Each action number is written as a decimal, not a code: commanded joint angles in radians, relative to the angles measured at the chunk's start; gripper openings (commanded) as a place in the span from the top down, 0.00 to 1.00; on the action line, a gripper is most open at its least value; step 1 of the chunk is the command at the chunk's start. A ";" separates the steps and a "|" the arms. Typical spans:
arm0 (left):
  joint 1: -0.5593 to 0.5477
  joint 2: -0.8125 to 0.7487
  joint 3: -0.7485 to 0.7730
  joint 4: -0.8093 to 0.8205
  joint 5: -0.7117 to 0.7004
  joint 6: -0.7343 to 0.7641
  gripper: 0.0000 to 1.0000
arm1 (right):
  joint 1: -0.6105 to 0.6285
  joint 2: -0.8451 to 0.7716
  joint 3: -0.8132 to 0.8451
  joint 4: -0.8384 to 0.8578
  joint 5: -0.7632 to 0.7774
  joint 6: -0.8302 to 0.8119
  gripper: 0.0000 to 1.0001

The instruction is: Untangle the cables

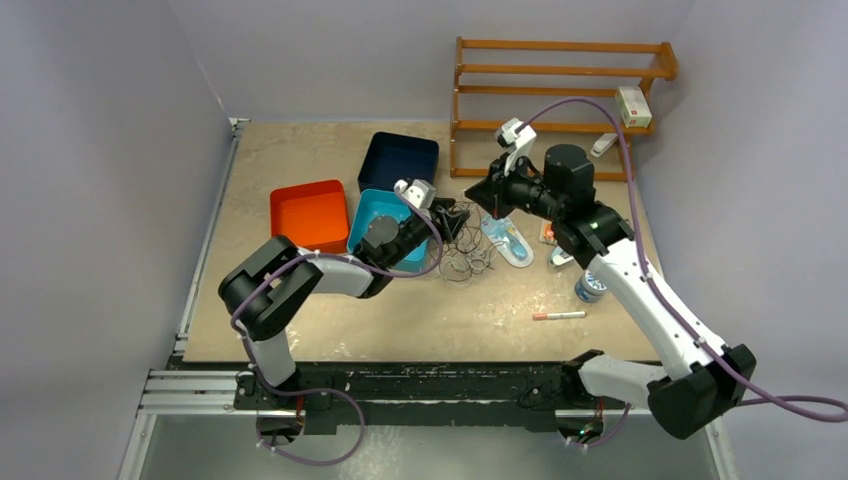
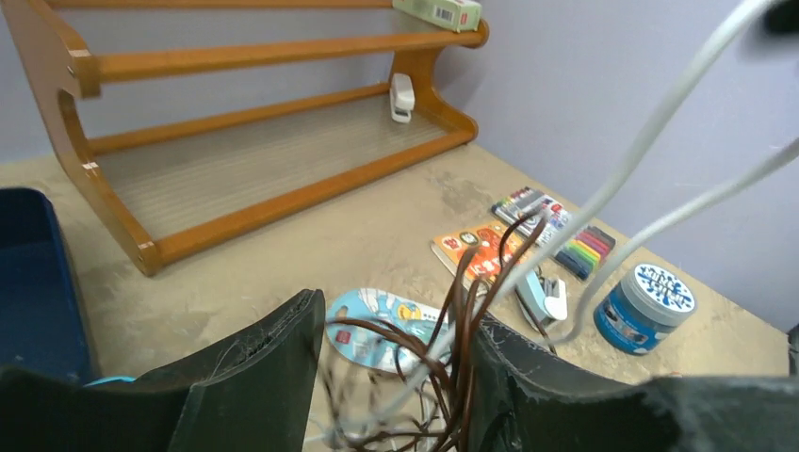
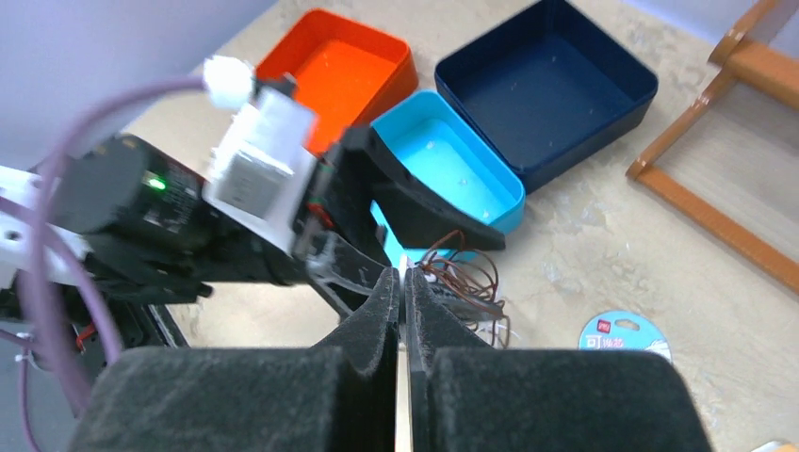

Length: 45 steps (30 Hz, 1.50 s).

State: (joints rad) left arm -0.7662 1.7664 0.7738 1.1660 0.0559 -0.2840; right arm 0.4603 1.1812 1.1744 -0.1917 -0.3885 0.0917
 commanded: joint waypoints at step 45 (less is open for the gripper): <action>-0.157 0.220 -0.061 0.023 -0.003 -0.012 0.55 | 0.005 -0.188 0.450 0.271 0.448 -0.144 1.00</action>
State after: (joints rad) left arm -0.8959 1.9846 0.7204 1.1843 0.0750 -0.3267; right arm 0.4603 1.0054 1.5730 0.0063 -0.0223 -0.0025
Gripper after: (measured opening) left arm 0.450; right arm 0.008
